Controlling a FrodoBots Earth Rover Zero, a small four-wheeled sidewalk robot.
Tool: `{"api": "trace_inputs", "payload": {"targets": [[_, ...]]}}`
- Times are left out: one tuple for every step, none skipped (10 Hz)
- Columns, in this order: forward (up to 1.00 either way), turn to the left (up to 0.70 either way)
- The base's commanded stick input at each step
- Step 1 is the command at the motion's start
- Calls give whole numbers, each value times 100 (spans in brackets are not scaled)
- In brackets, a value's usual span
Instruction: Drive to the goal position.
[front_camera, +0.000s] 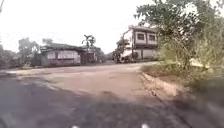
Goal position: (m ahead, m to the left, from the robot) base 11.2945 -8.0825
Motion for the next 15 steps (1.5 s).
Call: {"api": "trace_inputs", "payload": {"targets": [[100, 0], [100, 0], [100, 0], [100, 0], [100, 0], [100, 0], [100, 0], [100, 0], [100, 0], [100, -5], [100, -24], [100, -39], [100, -40], [100, -40], [100, -40]]}}
